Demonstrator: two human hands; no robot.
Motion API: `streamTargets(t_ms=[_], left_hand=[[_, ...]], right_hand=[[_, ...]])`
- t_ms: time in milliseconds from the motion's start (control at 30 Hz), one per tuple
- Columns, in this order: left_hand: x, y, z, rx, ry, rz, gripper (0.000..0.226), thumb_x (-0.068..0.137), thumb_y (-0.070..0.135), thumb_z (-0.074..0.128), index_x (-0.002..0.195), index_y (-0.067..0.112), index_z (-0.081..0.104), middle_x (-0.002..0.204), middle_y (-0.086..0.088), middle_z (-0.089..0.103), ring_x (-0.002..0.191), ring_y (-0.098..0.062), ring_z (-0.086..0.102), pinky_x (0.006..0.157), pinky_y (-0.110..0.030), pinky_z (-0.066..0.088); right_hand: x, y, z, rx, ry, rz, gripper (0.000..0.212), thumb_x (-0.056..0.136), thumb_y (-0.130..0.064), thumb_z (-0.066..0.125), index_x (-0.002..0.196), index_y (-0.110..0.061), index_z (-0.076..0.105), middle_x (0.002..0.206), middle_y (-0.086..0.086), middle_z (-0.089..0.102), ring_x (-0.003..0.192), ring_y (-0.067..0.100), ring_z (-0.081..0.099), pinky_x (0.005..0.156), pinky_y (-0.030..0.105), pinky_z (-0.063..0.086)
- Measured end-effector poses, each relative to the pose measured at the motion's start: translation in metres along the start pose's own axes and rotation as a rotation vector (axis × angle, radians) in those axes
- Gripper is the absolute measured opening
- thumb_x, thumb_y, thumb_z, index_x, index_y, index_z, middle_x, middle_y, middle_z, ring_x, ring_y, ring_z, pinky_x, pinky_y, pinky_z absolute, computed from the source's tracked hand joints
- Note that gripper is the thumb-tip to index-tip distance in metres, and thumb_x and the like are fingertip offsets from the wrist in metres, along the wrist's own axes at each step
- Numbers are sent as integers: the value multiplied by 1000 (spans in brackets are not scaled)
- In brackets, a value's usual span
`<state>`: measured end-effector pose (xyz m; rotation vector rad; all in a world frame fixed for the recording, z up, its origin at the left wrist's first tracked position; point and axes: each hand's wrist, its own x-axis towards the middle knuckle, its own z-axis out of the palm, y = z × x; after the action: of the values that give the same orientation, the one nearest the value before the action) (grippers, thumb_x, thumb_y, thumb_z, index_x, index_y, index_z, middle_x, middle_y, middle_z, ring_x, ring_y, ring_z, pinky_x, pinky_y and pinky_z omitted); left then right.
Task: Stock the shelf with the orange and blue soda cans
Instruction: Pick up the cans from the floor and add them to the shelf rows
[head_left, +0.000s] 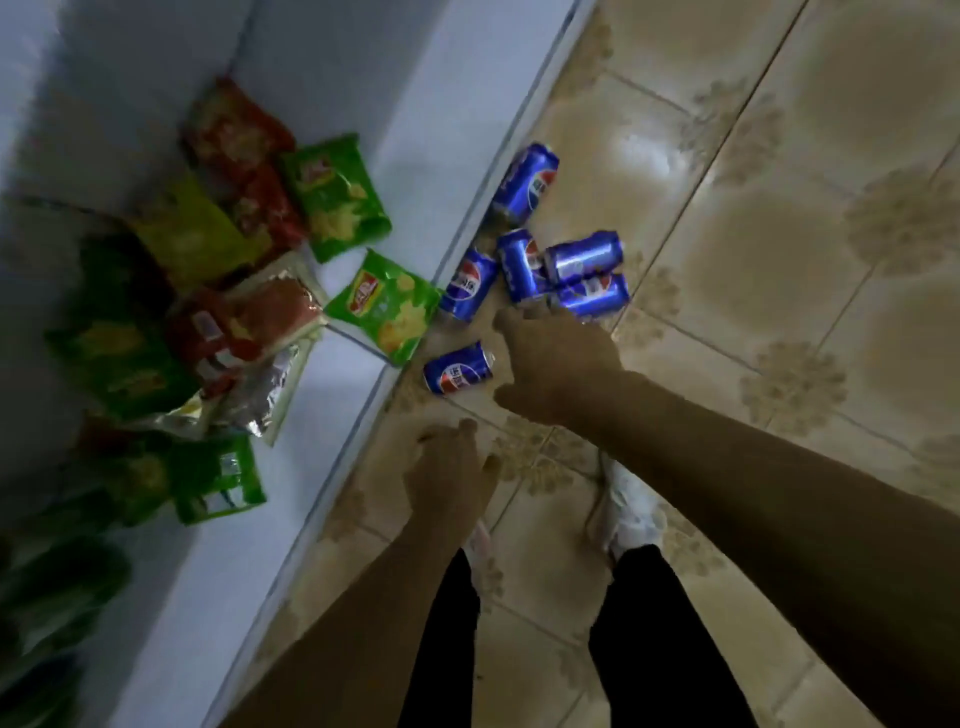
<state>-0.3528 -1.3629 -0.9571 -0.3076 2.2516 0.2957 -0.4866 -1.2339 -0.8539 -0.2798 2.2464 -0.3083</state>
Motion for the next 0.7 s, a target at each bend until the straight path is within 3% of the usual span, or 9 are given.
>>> streamTargets(t_ms=[100,167,233,367,533,700], left_hand=[[67,-19,59,-273,104,-182,56,83,34,63,132,13,44,131,-14,52,116,-30,52,96,-44,46],[111,-33,92,-303,214,-207,66,80,32,68,137,12,41,137,-20,47,123,-34,47,102,-44,41],[145,-50,115,-157,348,-123,86,77,40,73,146,12,30,149,-19,34,135,-34,34,109,-43,30],[196,-81,131,53,564,158,96,61,35,85,139,14,33,138,-22,46,124,-41,46,99,-53,42],[223,-97,118,-100,442,249,92,62,21,85,134,21,27,131,-20,51,120,-40,49,91,-55,48],[185,-86,92,-153,269,301,81,61,22,85,132,6,49,125,-20,54,116,-38,51,93,-46,46]], right_hand=[[64,6,80,63,-88,18,72,81,-33,70,140,-19,31,137,12,40,124,33,43,91,46,42],[102,10,123,38,-119,9,77,81,-30,70,144,-19,26,139,12,37,126,32,40,93,46,41],[134,16,156,-6,-121,-5,80,82,-28,69,146,-19,23,142,12,34,128,31,36,95,45,40],[183,22,202,-85,-56,-53,77,82,-28,68,145,-19,24,143,14,31,129,32,34,98,45,39],[219,20,219,-155,26,-113,71,86,-24,64,145,-17,24,143,17,29,129,33,35,99,41,37],[183,25,199,-83,-42,-62,65,86,-24,65,141,-19,32,136,15,38,125,30,39,97,39,39]])
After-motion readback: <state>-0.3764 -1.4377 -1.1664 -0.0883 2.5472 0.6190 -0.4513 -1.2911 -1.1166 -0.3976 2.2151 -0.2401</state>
